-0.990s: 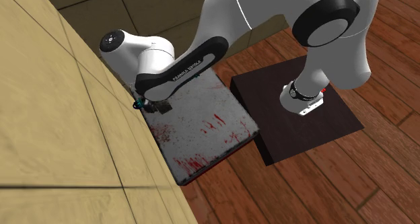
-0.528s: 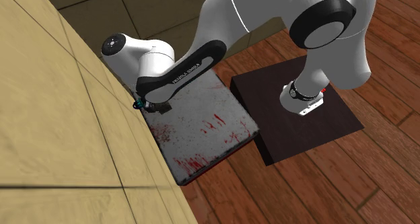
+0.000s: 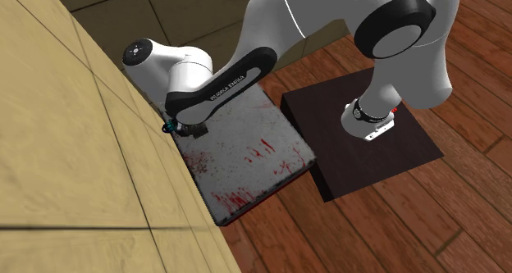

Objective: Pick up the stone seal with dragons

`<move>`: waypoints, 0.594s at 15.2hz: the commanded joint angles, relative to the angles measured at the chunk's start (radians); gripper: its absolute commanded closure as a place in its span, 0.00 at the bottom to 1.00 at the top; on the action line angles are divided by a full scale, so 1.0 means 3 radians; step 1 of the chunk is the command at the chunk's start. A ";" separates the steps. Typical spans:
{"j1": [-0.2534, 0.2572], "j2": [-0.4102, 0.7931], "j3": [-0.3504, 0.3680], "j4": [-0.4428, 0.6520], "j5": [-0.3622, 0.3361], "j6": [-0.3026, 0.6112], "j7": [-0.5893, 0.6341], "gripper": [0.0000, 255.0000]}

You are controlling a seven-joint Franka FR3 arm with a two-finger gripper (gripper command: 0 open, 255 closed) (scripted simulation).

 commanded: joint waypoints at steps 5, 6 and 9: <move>0.0007 -0.0114 -0.0009 0.0088 -0.0015 -0.0203 0.0006 1.00; 0.0008 -0.0132 -0.0010 0.0106 -0.0018 -0.0239 0.0006 1.00; 0.0010 -0.0183 -0.0014 0.0166 -0.0025 -0.0349 0.0008 1.00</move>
